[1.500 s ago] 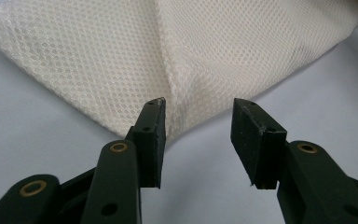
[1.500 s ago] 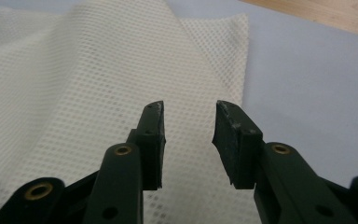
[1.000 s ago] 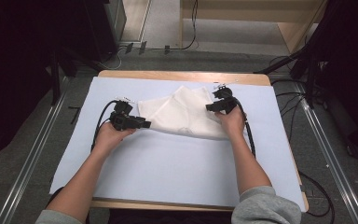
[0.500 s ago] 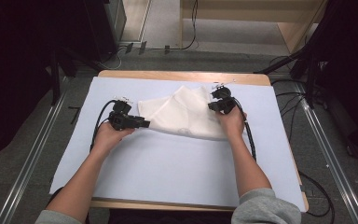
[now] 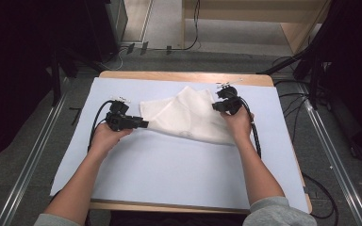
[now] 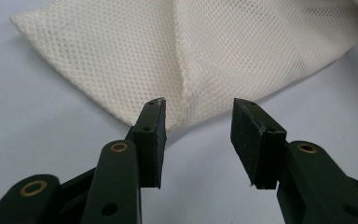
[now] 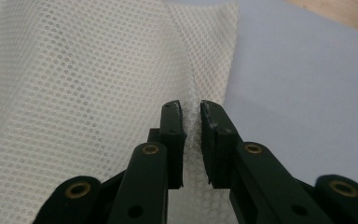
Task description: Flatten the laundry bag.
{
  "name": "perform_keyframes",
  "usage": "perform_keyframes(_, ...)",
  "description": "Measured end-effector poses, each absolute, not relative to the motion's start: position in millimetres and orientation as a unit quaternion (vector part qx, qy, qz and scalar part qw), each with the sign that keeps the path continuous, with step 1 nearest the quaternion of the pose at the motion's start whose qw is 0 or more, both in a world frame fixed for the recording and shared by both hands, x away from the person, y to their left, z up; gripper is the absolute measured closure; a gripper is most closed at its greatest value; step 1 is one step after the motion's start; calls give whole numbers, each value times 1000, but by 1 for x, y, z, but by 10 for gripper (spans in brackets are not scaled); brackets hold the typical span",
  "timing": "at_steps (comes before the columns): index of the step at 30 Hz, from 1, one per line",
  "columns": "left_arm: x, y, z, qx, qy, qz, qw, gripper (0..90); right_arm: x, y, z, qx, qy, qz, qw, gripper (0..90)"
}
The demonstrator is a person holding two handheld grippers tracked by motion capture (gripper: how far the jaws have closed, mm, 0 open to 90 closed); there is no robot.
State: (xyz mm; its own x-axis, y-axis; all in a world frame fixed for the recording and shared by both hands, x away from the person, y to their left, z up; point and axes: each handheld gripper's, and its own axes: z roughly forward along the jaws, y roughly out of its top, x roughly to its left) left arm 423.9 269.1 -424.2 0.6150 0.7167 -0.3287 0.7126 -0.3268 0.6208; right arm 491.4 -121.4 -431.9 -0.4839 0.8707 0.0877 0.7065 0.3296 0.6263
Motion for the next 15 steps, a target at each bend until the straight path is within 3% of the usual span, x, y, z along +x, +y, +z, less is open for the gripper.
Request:
perform_keyframes(5, 424, 270, -424, 815, 438, 2, 380, 563, 489, -122, -434, 492, 803, 317, 117, 869)
perform_keyframes(15, 420, 289, -416, 806, 452, 16, 383, 560, 454, -126, -395, 450, 802, 375, 116, 866)
